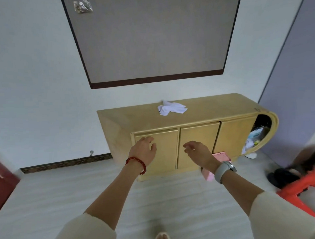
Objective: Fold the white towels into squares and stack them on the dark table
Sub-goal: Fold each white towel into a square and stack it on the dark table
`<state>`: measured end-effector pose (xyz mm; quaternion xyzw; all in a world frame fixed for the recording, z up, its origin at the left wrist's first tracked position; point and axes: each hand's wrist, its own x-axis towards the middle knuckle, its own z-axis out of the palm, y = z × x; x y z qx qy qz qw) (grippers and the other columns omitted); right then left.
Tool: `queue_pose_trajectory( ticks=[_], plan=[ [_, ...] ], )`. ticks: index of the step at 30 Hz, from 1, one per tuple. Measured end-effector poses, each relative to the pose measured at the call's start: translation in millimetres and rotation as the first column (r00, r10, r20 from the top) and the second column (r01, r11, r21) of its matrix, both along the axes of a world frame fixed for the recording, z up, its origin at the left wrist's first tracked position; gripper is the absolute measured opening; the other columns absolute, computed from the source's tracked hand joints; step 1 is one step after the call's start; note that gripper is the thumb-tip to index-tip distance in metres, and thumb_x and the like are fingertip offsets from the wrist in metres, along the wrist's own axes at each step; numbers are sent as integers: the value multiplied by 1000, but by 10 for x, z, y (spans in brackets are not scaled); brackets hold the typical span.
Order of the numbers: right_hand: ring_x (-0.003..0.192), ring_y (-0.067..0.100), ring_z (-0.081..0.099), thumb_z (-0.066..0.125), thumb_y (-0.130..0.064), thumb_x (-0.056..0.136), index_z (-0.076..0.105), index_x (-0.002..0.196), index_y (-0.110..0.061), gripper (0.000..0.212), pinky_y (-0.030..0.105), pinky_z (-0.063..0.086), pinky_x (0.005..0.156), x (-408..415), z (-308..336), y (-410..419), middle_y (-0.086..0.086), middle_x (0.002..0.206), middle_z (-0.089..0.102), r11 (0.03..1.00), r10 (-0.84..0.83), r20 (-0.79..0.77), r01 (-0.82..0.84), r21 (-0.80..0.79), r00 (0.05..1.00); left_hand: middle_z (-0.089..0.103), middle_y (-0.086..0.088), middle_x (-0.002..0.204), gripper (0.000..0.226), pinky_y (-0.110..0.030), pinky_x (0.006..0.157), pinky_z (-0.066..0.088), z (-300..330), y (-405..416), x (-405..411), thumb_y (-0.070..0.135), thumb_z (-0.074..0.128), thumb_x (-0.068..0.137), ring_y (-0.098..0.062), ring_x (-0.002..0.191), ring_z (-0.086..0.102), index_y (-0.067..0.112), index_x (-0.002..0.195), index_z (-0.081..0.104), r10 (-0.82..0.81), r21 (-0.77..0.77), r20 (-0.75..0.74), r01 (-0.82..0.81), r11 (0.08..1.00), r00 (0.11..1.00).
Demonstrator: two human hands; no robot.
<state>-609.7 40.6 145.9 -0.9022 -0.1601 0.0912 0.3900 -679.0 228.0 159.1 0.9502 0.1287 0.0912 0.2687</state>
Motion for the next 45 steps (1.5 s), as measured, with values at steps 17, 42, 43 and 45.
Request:
queue_pose_trajectory(
  ticks=[17, 42, 43, 45],
  plan=[
    [79, 18, 57, 44, -6, 90, 64, 106, -7, 25, 23, 40, 72, 4042, -346, 682, 13, 97, 69, 985, -164, -132, 155, -77, 978, 58, -7, 124, 33, -32, 96, 42, -503, 740, 4386, 19, 46, 93, -21, 111, 55, 10, 124, 53, -93, -227, -124, 63, 972, 988],
    [54, 10, 36, 47, -10, 90, 43, 69, -13, 21, 18, 29, 48, 7207, -2035, 1399, -3, 63, 40, 976, -165, -510, 216, 42, 844, 63, -4, 114, 30, -32, 88, 41, -1836, 719, 7024, 1, 59, 82, -25, 108, 55, 9, 110, 64, 250, -79, -98, -258, 963, 963],
    [63, 10, 43, 48, -11, 91, 49, 82, -12, 9, 20, 34, 56, 7221, -1943, 1374, -3, 73, 47, 980, -133, -473, 188, 71, 871, 62, -2, 114, 30, -28, 88, 40, -1801, 738, 7059, 3, 57, 84, -22, 110, 53, 11, 112, 63, 239, -124, -107, -251, 960, 965],
    [81, 8, 49, 50, -14, 92, 51, 97, -11, 6, 20, 36, 71, 7291, -1714, 1302, -5, 90, 52, 988, -46, -335, 92, 122, 941, 58, 1, 118, 31, -24, 90, 40, -1733, 789, 7155, 7, 55, 87, -17, 113, 49, 14, 117, 60, 233, -221, -124, -256, 941, 965]
  ],
)
